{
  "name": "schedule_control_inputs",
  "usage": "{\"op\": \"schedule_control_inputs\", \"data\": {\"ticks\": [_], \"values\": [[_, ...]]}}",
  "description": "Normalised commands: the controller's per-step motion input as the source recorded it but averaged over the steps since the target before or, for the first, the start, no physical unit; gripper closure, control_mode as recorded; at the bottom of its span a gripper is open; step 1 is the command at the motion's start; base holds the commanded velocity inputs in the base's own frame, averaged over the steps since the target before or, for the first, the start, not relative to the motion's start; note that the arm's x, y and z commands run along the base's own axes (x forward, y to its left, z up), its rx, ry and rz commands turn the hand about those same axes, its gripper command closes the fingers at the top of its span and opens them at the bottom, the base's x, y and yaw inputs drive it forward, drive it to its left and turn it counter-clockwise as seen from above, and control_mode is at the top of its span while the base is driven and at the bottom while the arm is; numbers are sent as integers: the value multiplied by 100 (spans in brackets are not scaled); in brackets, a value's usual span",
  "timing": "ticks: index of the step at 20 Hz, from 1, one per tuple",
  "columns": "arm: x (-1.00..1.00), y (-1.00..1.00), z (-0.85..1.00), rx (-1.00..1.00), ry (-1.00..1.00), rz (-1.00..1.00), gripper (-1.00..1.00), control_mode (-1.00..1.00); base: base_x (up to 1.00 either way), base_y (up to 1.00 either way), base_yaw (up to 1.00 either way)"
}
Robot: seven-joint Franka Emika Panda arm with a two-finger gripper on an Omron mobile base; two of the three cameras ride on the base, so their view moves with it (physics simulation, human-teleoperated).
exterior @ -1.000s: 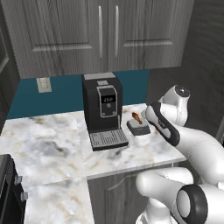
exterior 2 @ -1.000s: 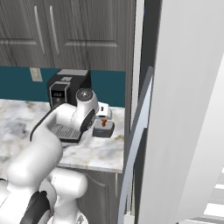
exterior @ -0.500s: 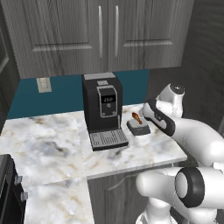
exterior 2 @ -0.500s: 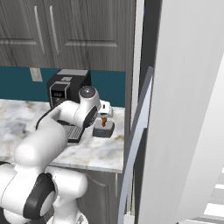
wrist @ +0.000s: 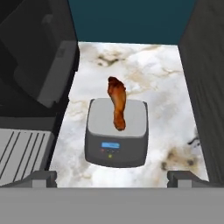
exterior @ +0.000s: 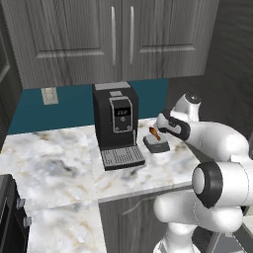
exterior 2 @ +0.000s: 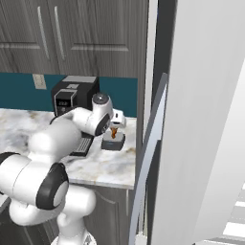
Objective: Take the chicken drumstick from the fridge and place it on the digital scale on the counter by the fridge. Wait a few seconds for a reading, then move it to the plate on the dining counter.
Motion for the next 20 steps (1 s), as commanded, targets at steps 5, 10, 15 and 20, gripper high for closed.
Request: {"op": "schedule_control_inputs", "data": {"ticks": [5, 10, 15, 20], "values": [[50, -8, -47, 0, 2, 0, -100, -100, 0, 0, 0], [48, -4, -34, 0, 0, 0, -100, -100, 0, 0, 0], [26, 0, -32, 0, 0, 0, -100, -100, 0, 0, 0], [14, 0, -41, 0, 0, 0, -100, -100, 0, 0, 0]]}}
